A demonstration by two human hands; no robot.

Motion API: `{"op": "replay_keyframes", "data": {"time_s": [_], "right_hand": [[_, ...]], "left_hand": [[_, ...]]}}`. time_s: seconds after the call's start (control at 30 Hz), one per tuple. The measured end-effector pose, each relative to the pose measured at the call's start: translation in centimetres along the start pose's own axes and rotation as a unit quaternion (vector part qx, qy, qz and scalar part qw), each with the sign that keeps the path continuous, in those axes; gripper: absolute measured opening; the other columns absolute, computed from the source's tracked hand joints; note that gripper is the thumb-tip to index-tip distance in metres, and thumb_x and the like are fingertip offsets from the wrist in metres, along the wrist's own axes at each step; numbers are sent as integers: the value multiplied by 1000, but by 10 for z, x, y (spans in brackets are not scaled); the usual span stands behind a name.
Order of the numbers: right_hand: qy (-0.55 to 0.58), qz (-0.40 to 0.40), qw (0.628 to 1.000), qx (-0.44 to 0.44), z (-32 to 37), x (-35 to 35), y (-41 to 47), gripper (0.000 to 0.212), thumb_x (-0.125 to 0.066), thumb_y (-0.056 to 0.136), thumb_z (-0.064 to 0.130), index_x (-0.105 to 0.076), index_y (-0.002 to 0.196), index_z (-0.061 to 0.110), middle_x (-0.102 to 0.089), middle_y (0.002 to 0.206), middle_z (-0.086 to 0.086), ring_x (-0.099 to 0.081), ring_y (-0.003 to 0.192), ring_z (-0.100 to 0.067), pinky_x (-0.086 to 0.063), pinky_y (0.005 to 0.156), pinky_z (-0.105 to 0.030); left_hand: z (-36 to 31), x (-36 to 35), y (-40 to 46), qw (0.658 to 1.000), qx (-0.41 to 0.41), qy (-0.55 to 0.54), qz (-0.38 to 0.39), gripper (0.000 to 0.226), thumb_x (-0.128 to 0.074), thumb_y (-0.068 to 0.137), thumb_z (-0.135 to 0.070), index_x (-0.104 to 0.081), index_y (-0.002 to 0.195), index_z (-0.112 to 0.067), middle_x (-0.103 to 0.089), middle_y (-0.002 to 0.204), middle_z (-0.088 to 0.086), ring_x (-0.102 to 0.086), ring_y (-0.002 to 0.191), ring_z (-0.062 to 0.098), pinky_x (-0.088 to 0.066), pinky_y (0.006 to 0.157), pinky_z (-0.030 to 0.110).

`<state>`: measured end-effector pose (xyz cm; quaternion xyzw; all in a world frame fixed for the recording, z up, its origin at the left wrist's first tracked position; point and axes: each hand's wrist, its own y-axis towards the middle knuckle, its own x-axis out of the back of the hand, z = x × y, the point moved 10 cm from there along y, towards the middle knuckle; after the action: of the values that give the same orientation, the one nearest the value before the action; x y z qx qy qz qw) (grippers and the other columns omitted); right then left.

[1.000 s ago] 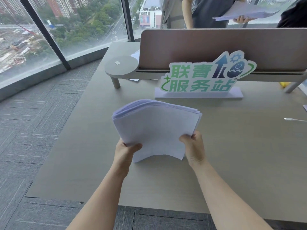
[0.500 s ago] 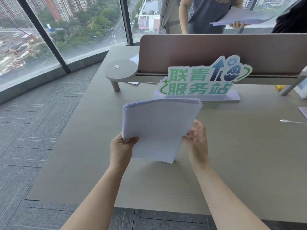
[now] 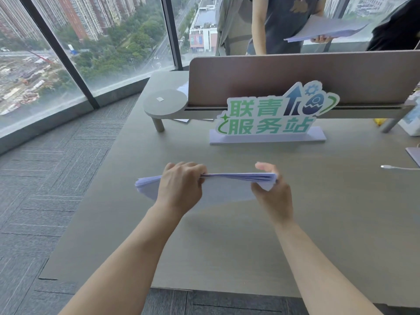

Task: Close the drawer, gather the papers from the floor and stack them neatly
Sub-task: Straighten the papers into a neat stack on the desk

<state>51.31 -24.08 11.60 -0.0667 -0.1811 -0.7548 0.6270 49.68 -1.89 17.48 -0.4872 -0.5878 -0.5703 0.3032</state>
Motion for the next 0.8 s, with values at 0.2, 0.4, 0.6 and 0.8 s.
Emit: {"op": "replay_keyframes", "data": {"time_s": [0.2,0.4,0.6,0.8], "right_hand": [[61,49,989,-126,-64,-4,-28,30,-61,80,-3,-69,80,26,-61,69,7,-47,61,-9,-38,54,-16],[121,49,973,-191,-83,-7,-26,20,-63,77,-4,-73,79,14,-65,65,7,-55,62,-9,-43,62,-26],[152,49,965,-210,-90,-9,-28,11,-60,68,4,-68,71,11,-54,70,-3,-46,70,-15,-35,66,-34],[176,50,961,-207,-86,-9,-28,15,-58,63,6,-70,67,13,-60,69,-2,-54,67,-16,-40,64,-31]], "left_hand": [[-16,-41,-19,997,-26,26,65,6,-65,66,-19,-65,72,-21,-66,65,-2,-64,62,28,-42,62,33],[6,-26,-20,998,0,45,40,21,-66,68,-22,-67,88,-25,-67,79,-4,-63,73,28,-38,75,36],[70,-8,-30,995,96,7,25,21,-76,70,-17,-71,89,-25,-66,86,-1,-62,87,31,-36,85,36],[129,-46,-73,837,349,-419,50,59,-76,61,-14,-58,109,-44,-65,101,4,-61,91,20,-47,87,28]]}}
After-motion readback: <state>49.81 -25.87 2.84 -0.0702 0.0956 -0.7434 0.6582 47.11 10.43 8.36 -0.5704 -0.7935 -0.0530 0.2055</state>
